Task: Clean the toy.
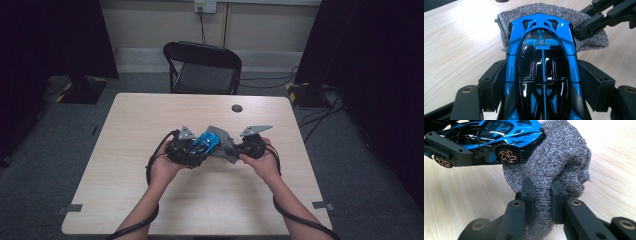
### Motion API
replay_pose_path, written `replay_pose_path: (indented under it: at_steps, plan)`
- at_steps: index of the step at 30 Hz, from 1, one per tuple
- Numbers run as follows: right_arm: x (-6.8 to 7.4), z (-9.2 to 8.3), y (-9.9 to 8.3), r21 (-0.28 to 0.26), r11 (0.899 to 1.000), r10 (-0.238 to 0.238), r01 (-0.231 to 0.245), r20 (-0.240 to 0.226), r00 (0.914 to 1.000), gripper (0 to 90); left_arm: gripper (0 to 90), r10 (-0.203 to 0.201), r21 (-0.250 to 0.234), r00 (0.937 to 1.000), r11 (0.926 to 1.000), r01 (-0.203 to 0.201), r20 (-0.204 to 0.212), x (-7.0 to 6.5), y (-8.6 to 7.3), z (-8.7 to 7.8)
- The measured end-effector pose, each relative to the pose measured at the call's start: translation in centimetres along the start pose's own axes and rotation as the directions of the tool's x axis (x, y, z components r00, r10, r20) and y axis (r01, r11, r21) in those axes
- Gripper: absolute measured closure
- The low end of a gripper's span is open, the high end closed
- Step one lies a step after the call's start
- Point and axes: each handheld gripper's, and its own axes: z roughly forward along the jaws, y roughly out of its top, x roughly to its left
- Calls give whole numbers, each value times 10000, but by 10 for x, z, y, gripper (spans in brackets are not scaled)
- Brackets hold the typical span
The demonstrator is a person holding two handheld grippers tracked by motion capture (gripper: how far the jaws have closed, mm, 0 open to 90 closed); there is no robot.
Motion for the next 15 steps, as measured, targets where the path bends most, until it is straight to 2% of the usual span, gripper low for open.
replay_pose_path:
  at_steps: [5,15]
  plan:
    - [1,2,-2,-43,10000,10,-11,-166,9999,766,280,60,-72,10000,10000,-60,-16,-2,2,0]
    - [13,8,-1,42,9993,-361,364,-561,9978,766,280,-144,-182,9998,9997,146,100,-2,8,5]
